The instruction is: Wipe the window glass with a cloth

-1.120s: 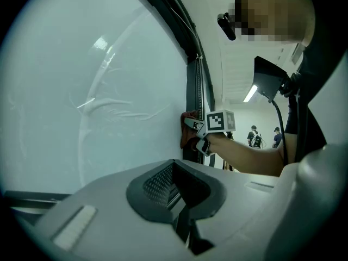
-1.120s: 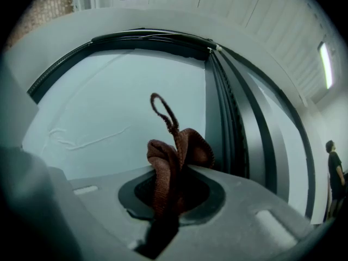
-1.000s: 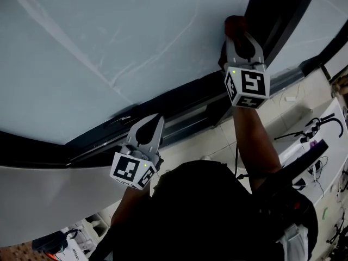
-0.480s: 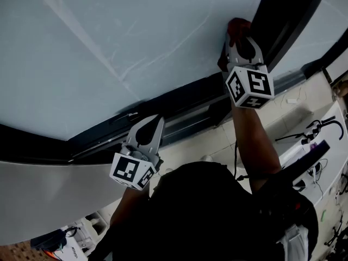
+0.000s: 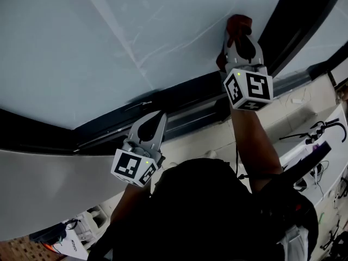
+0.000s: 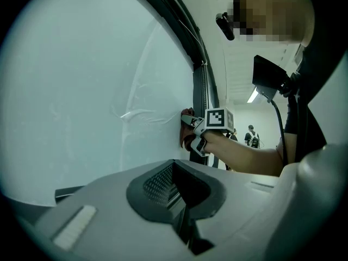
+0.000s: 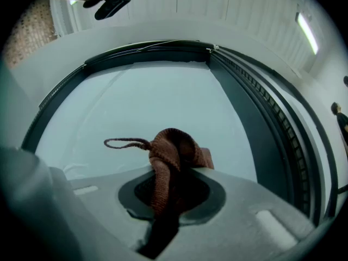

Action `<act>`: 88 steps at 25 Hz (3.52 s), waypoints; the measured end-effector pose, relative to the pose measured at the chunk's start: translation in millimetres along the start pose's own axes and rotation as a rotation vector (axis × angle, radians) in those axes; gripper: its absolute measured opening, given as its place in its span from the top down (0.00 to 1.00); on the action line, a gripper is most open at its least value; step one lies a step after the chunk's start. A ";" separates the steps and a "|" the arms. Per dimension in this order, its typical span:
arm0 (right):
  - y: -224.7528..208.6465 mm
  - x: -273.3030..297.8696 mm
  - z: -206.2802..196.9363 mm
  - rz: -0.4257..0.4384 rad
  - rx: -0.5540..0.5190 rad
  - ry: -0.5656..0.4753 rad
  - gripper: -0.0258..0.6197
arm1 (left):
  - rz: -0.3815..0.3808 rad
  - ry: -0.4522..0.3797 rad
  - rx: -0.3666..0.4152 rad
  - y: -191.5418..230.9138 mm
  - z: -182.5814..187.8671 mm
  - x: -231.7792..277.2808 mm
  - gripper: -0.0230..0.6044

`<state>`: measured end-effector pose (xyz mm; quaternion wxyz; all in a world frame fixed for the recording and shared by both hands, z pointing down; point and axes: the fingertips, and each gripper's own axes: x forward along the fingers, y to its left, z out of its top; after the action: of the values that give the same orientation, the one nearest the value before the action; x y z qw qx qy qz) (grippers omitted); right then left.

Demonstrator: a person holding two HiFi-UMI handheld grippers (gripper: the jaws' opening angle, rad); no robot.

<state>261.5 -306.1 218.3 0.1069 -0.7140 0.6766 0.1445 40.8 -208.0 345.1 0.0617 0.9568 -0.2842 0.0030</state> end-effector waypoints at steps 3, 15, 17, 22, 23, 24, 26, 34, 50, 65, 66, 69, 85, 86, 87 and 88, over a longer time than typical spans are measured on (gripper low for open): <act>19.2 -0.7 1.6 0.013 0.002 -0.016 0.90 | 0.008 -0.001 -0.003 8.5 -0.8 -10.6 0.94; 84.4 -7.2 -3.1 0.043 0.032 -0.016 0.91 | 0.018 -0.007 -0.014 31.2 -4.8 -51.7 0.94; 97.4 -8.3 -2.8 0.055 0.031 -0.018 0.91 | 0.023 -0.007 -0.017 35.2 -5.1 -59.0 0.94; 132.0 -9.7 -4.8 0.090 0.029 -0.012 0.91 | 0.033 -0.008 -0.023 45.7 -7.8 -75.4 0.94; 139.1 -10.1 -5.0 0.097 0.026 -0.015 0.91 | 0.035 -0.007 -0.025 47.8 -8.4 -78.7 0.94; 146.1 -10.6 -5.2 0.103 0.023 -0.019 0.91 | 0.037 -0.007 -0.026 50.0 -8.9 -82.0 0.94; 159.2 -11.4 -5.6 0.115 0.022 -0.024 0.91 | 0.042 -0.006 -0.027 54.0 -9.3 -88.6 0.94; 190.6 -13.4 -6.1 0.127 0.042 -0.036 0.91 | 0.059 0.003 -0.024 67.3 -12.3 -113.2 0.94; 241.3 -17.6 -6.0 0.179 0.055 -0.054 0.91 | 0.091 0.007 -0.005 79.7 -10.6 -145.4 0.94; 252.6 -18.6 -7.8 0.352 -0.023 -0.018 0.91 | 0.079 -0.023 -0.006 66.0 -7.4 -145.0 0.94; 252.0 -18.7 -8.2 0.384 -0.029 -0.010 0.91 | 0.076 -0.027 -0.007 64.1 -7.2 -143.4 0.94; 250.7 -19.1 -8.0 0.459 -0.031 0.017 0.91 | 0.069 -0.037 -0.013 57.8 -7.8 -137.6 0.94; 53.4 -23.1 53.5 0.172 0.026 -0.015 0.91 | -0.056 -0.039 0.002 -0.8 6.5 -43.7 0.94; 30.8 -20.5 58.6 0.127 -0.001 -0.015 0.91 | -0.066 -0.037 0.002 -5.7 6.8 -36.3 0.94; 9.5 -17.1 63.6 0.086 -0.030 -0.012 0.91 | -0.075 -0.033 0.003 -10.2 6.6 -29.3 0.94; -9.9 -12.9 68.5 0.048 -0.063 -0.008 0.91 | -0.084 -0.029 0.003 -13.9 6.3 -22.7 0.94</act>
<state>266.6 -269.6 158.4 0.0835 -0.7002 0.6881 0.1711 29.2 -184.8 336.3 0.0563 0.9678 -0.2448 -0.0130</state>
